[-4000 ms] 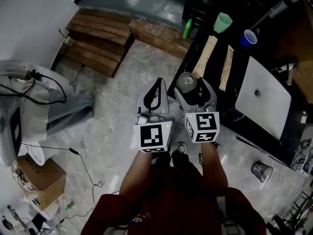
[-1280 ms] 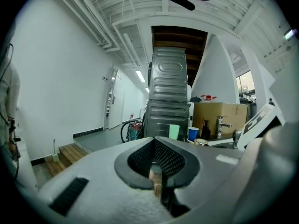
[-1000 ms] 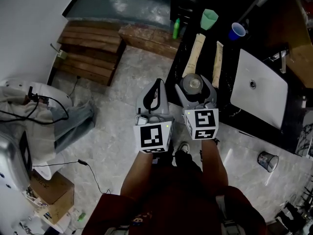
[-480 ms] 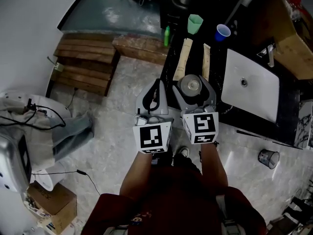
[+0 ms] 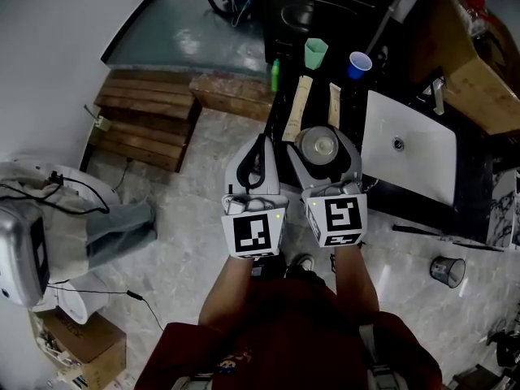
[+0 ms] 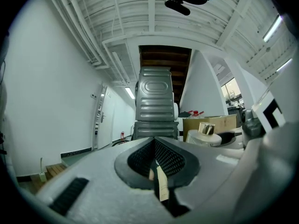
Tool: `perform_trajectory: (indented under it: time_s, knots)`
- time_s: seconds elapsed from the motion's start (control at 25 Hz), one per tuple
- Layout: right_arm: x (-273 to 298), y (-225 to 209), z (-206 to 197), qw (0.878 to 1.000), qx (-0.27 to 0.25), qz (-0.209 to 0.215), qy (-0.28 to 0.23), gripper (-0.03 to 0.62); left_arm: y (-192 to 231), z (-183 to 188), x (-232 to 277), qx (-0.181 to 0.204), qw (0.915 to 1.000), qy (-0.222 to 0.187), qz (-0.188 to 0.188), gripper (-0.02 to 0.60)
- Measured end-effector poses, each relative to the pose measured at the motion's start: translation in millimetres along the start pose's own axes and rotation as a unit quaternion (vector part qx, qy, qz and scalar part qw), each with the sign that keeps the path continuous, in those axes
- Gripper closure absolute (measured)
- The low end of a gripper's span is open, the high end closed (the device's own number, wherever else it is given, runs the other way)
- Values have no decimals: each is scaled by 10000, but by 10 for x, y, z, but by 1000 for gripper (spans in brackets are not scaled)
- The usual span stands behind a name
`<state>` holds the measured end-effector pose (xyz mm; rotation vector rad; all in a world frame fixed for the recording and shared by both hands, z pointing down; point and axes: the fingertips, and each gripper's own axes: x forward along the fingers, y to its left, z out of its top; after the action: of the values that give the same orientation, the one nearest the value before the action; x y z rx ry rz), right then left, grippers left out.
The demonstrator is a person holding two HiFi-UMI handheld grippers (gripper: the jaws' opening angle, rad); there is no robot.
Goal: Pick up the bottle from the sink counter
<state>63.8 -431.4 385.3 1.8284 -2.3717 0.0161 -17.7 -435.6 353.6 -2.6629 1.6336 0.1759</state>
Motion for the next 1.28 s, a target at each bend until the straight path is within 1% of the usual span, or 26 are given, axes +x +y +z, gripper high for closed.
perform_trajectory:
  time_s: [0.36, 0.76, 0.96, 1.12, 1.28]
  knots:
    - [-220, -60, 301, 9990, -76, 26, -441, 260, -103, 319, -103, 252, 9987, -408, 167, 578]
    - [-504, -90, 657, 9950, -103, 39, -996, 260, -216, 628, -293, 527, 9952, -748, 333, 578]
    - [-662, -100, 830, 9916, -239, 25, -1271, 260, -286, 760, -392, 608, 9935, -887, 383, 578]
    - [-807, -117, 949, 9880, -337, -62, -1509, 260, -352, 853, -468, 625, 9924, -985, 402, 578]
    - [-951, -95, 1102, 9816, -406, -81, -1864, 260, -412, 954, -556, 671, 9908, -1099, 418, 578]
